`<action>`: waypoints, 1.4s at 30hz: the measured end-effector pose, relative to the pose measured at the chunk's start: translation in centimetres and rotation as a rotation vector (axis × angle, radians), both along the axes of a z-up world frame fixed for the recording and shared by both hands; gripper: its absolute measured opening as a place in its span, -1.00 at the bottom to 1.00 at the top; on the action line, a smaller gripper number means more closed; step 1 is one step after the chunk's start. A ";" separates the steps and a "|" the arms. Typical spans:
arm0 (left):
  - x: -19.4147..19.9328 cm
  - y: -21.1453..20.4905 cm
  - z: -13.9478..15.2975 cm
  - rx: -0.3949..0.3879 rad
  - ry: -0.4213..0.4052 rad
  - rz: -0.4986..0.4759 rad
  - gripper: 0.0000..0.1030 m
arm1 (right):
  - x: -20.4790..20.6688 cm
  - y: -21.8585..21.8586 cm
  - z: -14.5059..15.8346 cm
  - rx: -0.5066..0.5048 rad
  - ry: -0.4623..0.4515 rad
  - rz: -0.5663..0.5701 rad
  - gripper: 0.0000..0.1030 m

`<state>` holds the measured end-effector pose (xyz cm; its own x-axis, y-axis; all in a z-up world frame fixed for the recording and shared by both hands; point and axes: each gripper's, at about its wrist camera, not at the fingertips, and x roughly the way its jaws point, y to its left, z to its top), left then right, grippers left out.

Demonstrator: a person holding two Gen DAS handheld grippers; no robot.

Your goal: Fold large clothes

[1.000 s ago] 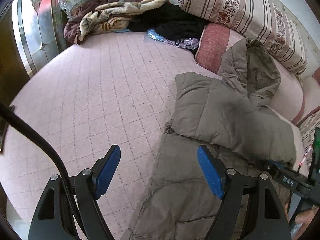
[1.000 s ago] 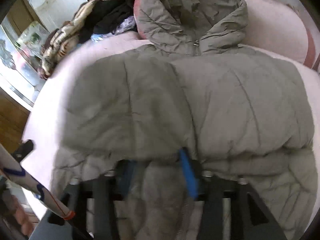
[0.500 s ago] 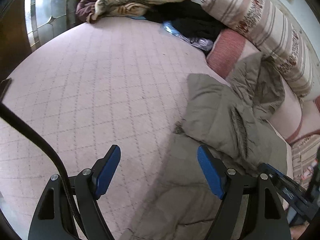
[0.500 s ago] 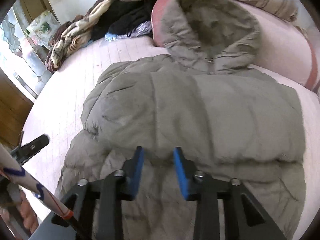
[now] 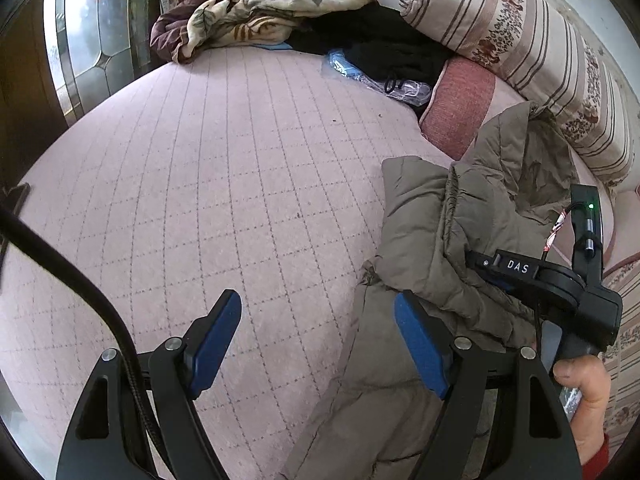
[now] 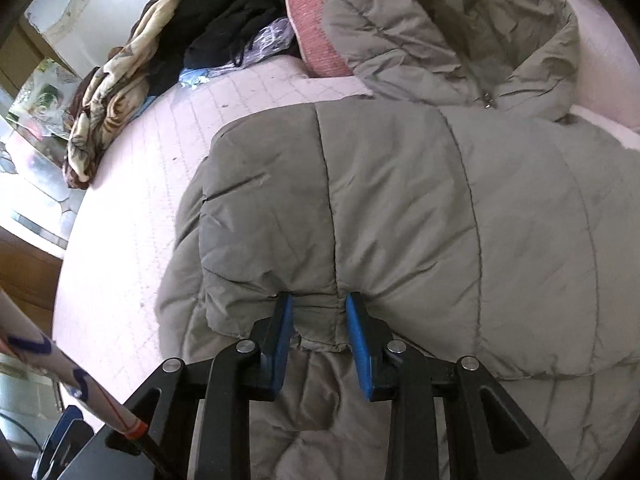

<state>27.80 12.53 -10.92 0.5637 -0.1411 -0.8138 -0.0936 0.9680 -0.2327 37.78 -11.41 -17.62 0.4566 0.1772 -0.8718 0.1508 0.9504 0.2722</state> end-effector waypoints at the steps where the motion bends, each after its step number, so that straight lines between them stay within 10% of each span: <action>1: 0.0 -0.1 0.0 0.005 -0.001 -0.001 0.51 | -0.3 0.2 0.1 0.006 0.004 0.022 -0.38; 10: -0.4 -0.6 -0.6 0.037 0.012 0.000 0.52 | -3.8 -4.0 4.2 0.028 -0.096 -0.075 -0.33; 20: 0.1 -1.2 -1.8 0.059 0.055 -0.015 0.52 | -2.8 -8.5 -0.1 0.056 0.026 -0.181 -0.28; 25: -0.1 -2.4 -2.3 0.071 0.072 -0.058 0.52 | -6.0 -8.9 3.5 0.141 0.010 -0.190 0.03; 33: -1.8 -3.3 -1.0 0.076 0.033 -0.091 0.52 | -18.7 -12.7 9.2 0.541 0.042 -0.237 0.17; 42: -4.1 -4.5 1.3 0.046 -0.013 -0.107 0.52 | -25.4 -15.2 21.7 0.336 -0.222 -0.271 0.65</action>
<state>23.75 8.06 -9.64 0.5576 -0.1638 -0.8138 0.0135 0.9820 -0.1884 12.34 -26.63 4.09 0.6935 0.2813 -0.6632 0.2843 0.7391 0.6107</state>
